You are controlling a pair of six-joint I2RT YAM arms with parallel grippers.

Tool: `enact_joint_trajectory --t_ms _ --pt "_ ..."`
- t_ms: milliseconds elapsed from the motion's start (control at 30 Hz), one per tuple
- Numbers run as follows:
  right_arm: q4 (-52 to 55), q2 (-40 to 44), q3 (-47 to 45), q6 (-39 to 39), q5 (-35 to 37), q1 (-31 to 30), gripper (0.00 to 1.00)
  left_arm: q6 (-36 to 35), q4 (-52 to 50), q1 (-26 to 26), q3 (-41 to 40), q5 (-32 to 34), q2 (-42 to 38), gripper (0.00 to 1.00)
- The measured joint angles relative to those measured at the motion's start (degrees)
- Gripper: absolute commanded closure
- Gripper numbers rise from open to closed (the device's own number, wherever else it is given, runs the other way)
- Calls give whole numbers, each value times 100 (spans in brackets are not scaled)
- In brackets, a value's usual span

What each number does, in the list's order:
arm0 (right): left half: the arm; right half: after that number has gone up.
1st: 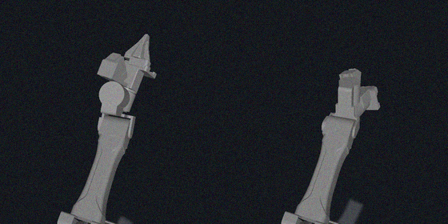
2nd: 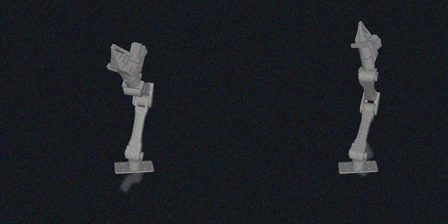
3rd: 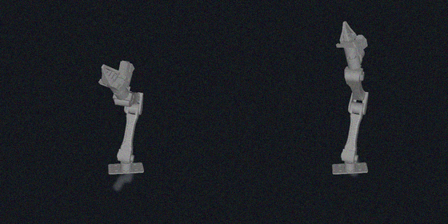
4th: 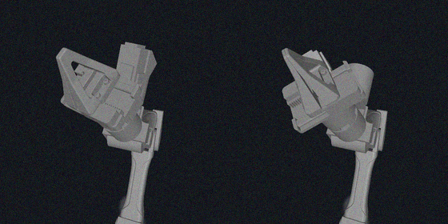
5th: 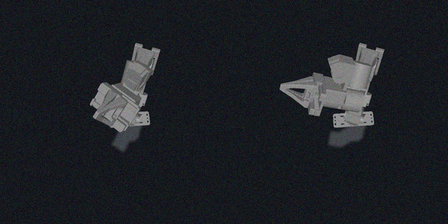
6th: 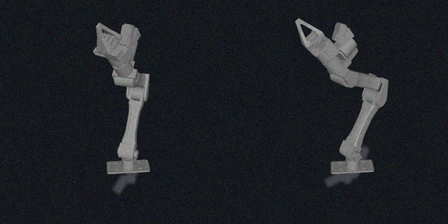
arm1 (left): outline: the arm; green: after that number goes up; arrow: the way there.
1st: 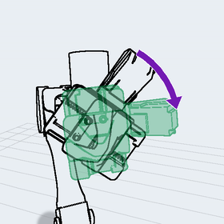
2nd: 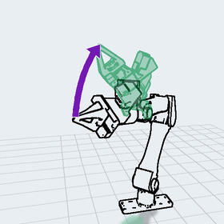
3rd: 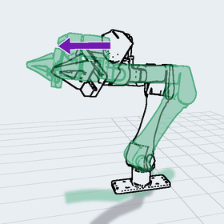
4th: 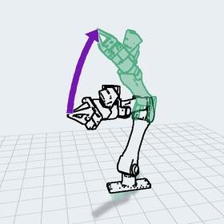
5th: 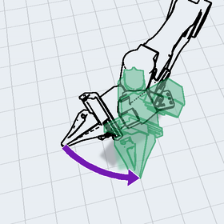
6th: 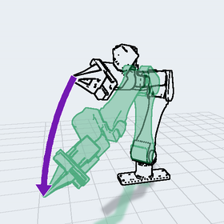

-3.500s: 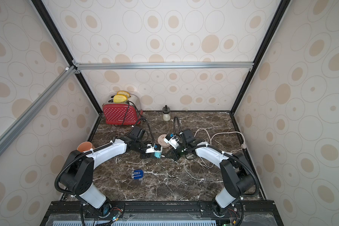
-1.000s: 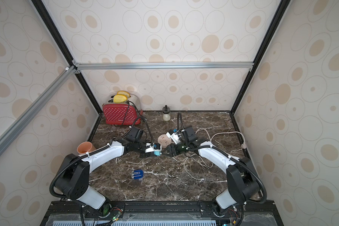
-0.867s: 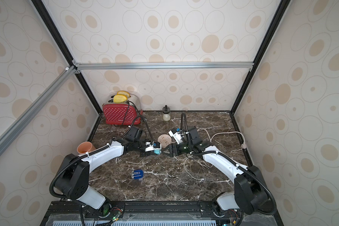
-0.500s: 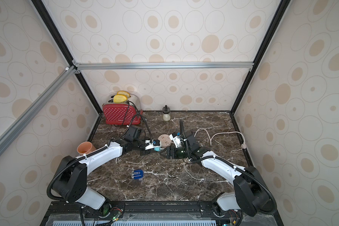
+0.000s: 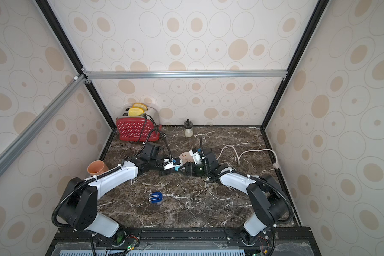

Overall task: Charge the electric shaver
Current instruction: Insert the plug into the socket.

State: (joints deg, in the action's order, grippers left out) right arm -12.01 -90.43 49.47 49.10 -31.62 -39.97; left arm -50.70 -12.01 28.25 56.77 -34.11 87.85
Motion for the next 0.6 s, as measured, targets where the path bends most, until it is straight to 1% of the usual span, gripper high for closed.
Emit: enact_joint_trajectory --t_ms 167,400,533,600 --pt "-260 -164 214 52 -42 -11 44 33 63 -2 -4 -46 0 100" --pt "-426 -433 385 151 -210 -57 62 66 92 -2 -9 -52 0 100" --pt "-391 -433 389 184 -256 -57 74 118 214 -2 -81 -33 -4 94" --pt "-372 -433 393 203 -258 -52 79 157 332 0 -151 -15 -11 80"
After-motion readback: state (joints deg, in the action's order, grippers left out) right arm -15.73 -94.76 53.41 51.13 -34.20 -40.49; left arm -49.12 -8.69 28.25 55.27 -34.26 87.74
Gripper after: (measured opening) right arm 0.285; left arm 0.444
